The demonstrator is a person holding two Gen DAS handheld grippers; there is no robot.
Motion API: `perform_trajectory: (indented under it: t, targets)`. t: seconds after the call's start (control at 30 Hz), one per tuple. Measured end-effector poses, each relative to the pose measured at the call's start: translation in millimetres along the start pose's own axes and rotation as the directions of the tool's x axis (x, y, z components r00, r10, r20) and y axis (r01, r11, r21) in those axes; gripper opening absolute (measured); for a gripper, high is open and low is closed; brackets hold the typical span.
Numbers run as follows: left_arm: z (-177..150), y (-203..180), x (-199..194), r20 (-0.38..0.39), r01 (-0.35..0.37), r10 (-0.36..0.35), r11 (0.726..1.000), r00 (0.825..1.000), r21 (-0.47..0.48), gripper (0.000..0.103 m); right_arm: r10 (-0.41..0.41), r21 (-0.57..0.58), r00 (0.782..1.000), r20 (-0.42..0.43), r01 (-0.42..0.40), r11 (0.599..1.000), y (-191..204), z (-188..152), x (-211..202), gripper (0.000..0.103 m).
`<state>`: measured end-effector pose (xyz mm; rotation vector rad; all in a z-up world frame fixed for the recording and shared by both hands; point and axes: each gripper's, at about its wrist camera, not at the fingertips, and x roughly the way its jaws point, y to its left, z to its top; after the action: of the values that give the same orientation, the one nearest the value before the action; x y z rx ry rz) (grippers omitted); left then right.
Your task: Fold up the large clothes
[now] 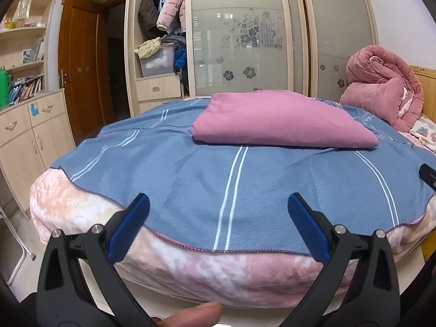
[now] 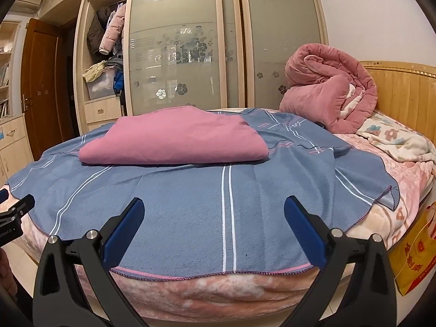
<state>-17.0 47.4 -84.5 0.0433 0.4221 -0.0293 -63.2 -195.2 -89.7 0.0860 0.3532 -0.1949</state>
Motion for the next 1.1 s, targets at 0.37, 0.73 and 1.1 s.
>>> perform_trajectory:
  t: [0.37,0.73,1.1]
  targets:
    - [5.6,5.5,1.2,-0.002,0.015,-0.015,0.999,1.0,-0.051,0.101,-0.001,-0.004,1.0,0.001,0.001,1.0,-0.6,-0.6,0.2,0.102]
    - [5.6,4.9,0.4,-0.002,0.022,-0.022,0.999,1.0,-0.048,0.101,0.002,-0.005,1.0,-0.004,-0.002,1.0,0.4,-1.1,1.5,0.102]
    - [5.7,4.3,-0.1,-0.001,0.026,-0.026,0.999,1.0,-0.039,0.101,0.001,-0.002,1.0,-0.005,-0.001,1.0,-0.3,-2.0,1.6,0.102]
